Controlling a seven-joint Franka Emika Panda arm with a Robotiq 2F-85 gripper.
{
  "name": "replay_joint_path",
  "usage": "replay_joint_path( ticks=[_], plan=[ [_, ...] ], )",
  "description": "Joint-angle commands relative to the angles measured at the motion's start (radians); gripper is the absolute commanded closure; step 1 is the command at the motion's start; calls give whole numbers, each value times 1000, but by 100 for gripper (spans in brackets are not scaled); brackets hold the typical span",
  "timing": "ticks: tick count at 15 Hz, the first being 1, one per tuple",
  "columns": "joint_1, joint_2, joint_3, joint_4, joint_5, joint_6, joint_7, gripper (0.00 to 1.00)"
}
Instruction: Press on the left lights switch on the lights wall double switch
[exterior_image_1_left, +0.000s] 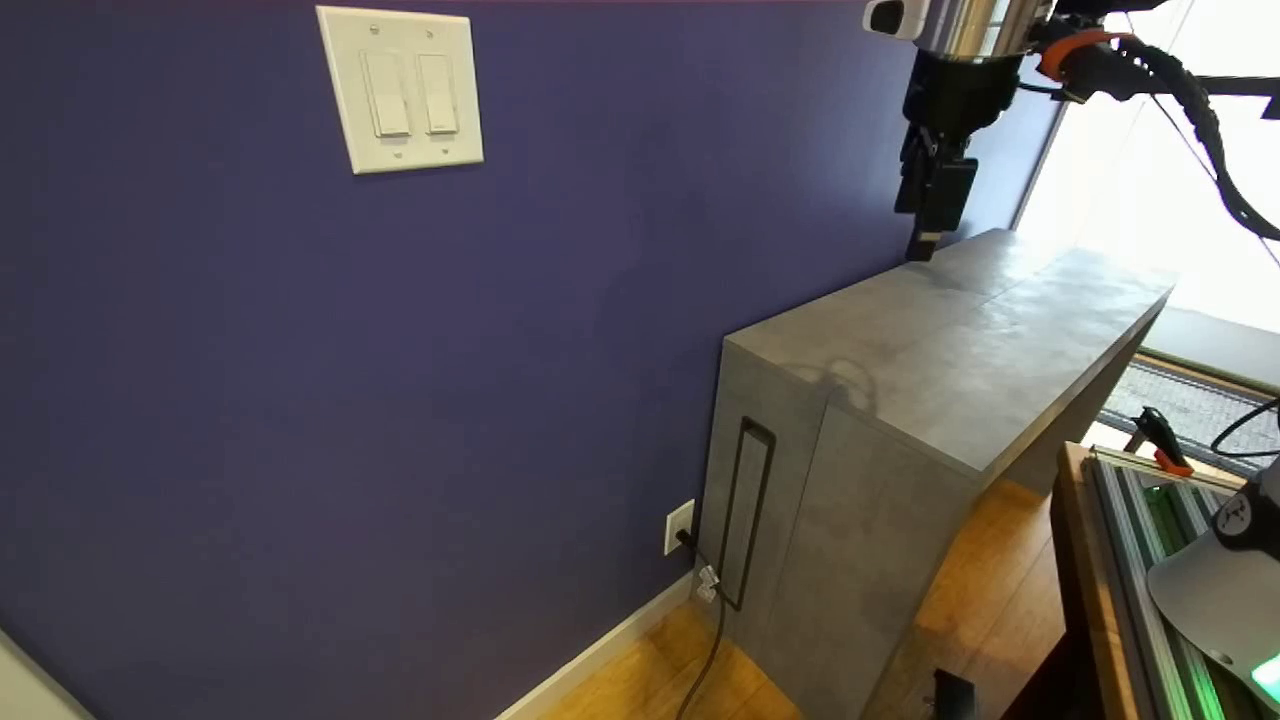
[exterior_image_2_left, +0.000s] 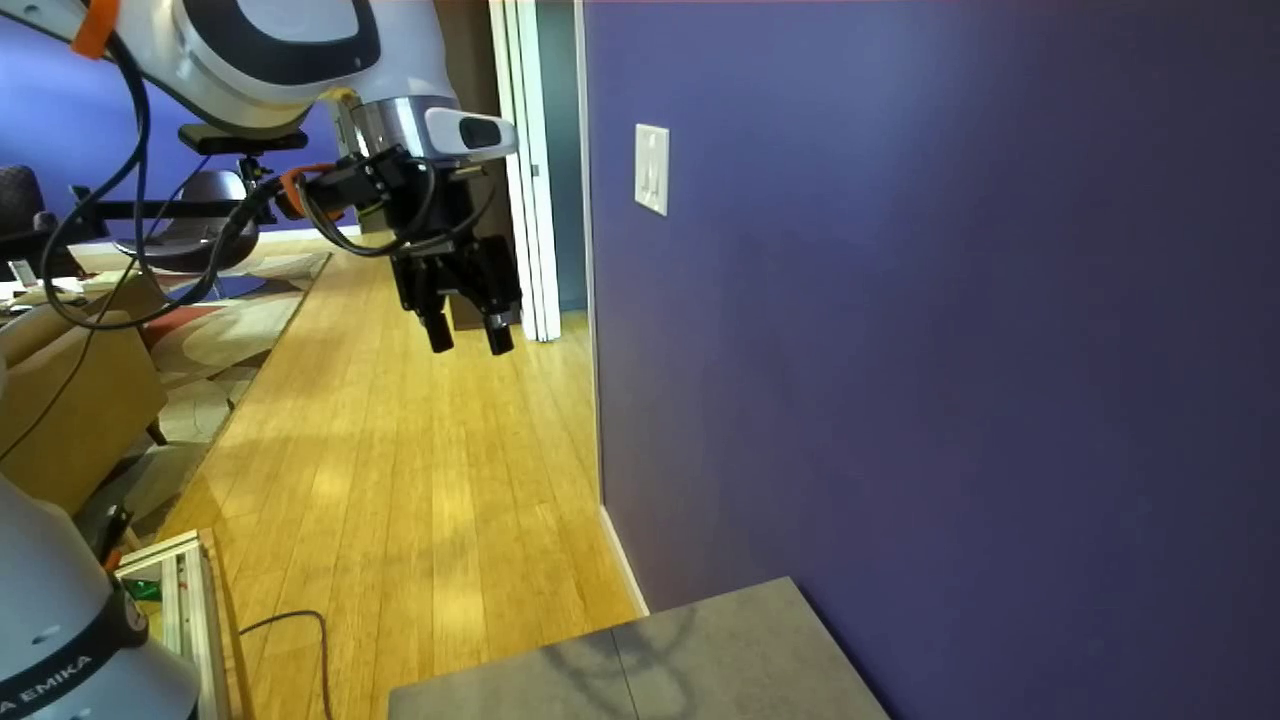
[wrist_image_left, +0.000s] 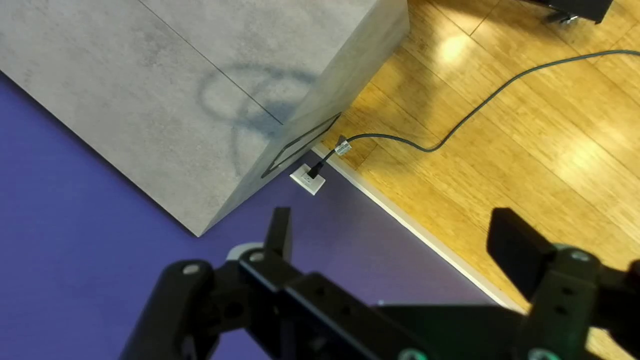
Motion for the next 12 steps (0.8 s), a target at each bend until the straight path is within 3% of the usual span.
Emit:
replay_joint_path(
  ticks=[1, 4, 12],
  plan=[
    [24, 3, -6, -1, 20, 17, 17, 0],
    [73, 26, 5, 36, 189, -35, 111, 0],
    [133, 99, 25, 102, 545, 74, 311, 0]
  ],
)
